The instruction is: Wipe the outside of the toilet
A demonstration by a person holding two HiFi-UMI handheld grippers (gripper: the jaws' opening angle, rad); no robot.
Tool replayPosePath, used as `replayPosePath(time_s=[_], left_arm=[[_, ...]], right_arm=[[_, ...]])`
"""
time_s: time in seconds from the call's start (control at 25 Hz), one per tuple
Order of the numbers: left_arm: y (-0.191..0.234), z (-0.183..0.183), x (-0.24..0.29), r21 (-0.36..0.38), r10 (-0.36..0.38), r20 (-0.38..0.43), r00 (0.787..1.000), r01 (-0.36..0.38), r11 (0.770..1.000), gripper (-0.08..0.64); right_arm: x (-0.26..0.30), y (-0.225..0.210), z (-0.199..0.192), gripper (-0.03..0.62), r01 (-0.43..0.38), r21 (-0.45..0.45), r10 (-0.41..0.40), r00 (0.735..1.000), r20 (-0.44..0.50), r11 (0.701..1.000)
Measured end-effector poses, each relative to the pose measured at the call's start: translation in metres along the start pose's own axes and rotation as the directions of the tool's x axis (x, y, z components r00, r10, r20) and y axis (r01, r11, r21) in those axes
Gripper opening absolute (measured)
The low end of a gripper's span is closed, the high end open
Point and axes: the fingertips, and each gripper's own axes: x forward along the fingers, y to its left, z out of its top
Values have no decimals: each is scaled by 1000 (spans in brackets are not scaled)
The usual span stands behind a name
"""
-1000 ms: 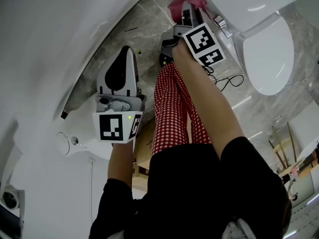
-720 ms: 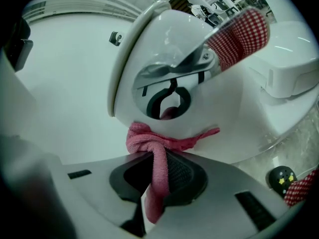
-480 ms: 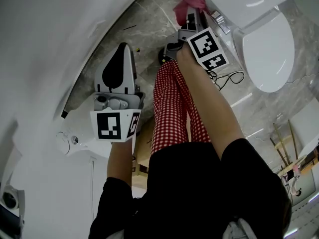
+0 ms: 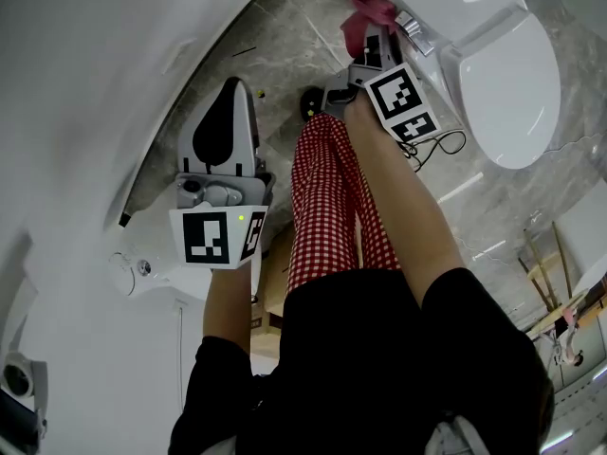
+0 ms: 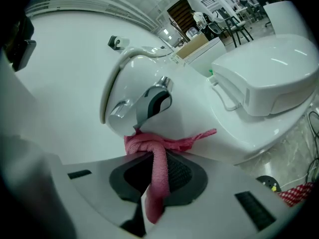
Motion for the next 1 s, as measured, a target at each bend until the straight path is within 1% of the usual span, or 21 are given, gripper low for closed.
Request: replayPosePath(time_s=[0.56, 0.84, 1.0], left_arm=[[-11, 0, 0, 9, -32, 7, 999, 32, 999, 9], [-13, -1, -2, 11, -34, 8, 999, 34, 999, 9], [-16, 0, -1, 19, -37, 2, 999, 37, 999, 9]], right_arm=[[-20, -25, 10, 55, 32, -42, -32, 999, 9, 999], [-31, -38, 17, 55, 58, -60, -57, 998, 11, 997], [-37, -48, 22, 55, 78, -71, -76, 997, 28, 994]])
